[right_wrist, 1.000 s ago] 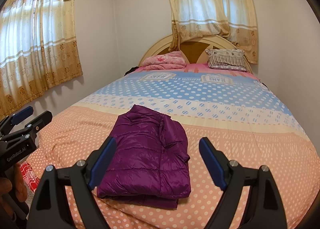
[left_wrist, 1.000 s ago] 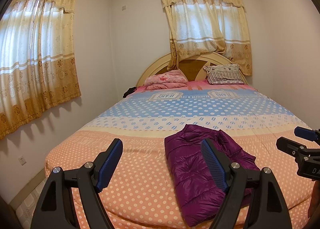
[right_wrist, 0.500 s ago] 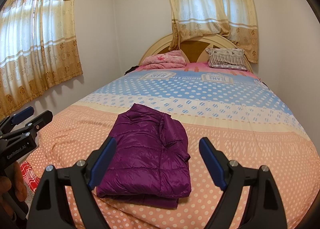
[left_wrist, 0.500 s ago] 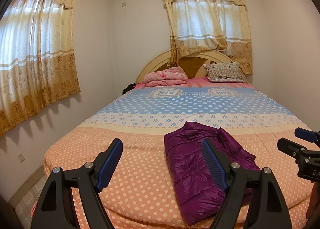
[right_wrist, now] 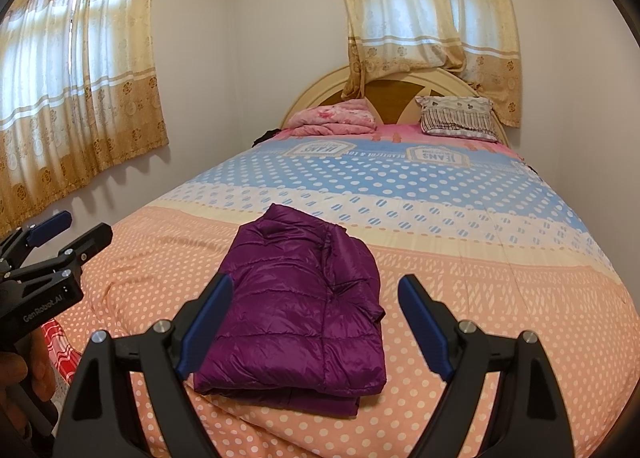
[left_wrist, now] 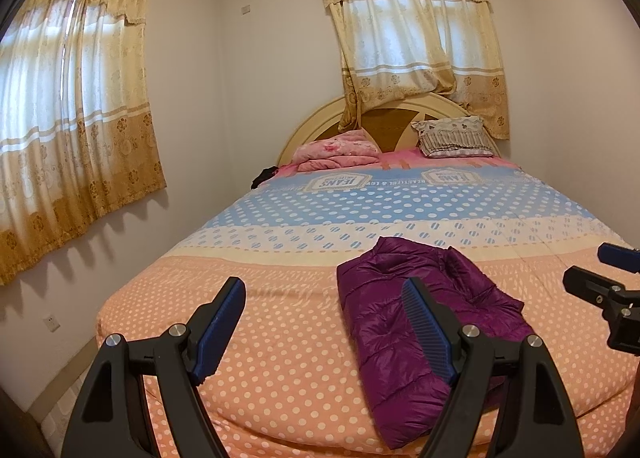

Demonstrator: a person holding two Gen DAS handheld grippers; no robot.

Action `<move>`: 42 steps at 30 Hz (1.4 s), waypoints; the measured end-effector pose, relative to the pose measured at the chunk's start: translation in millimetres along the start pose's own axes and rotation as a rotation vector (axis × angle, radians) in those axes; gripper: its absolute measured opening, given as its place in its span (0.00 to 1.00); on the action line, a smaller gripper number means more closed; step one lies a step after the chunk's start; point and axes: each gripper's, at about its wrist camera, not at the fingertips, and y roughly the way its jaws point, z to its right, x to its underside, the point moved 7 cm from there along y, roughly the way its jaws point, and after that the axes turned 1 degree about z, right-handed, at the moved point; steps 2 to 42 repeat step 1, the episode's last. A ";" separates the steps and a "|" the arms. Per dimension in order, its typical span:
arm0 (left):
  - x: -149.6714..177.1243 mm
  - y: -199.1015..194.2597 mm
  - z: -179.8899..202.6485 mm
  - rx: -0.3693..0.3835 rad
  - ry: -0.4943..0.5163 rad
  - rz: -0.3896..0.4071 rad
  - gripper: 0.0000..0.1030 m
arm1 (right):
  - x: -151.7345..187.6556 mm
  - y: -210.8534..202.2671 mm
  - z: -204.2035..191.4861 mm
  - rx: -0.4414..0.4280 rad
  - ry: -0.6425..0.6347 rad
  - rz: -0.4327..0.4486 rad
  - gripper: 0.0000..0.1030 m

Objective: Fold large clothes

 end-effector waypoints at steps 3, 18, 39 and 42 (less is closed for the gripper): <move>0.5 0.5 -0.4 0.008 -0.008 -0.004 0.79 | -0.4 -0.1 0.6 -0.001 -0.001 0.000 0.85; 0.5 0.5 -0.4 0.008 -0.008 -0.004 0.79 | -0.4 -0.1 0.6 -0.001 -0.001 0.000 0.85; 0.5 0.5 -0.4 0.008 -0.008 -0.004 0.79 | -0.4 -0.1 0.6 -0.001 -0.001 0.000 0.85; 0.5 0.5 -0.4 0.008 -0.008 -0.004 0.79 | -0.4 -0.1 0.6 -0.001 -0.001 0.000 0.85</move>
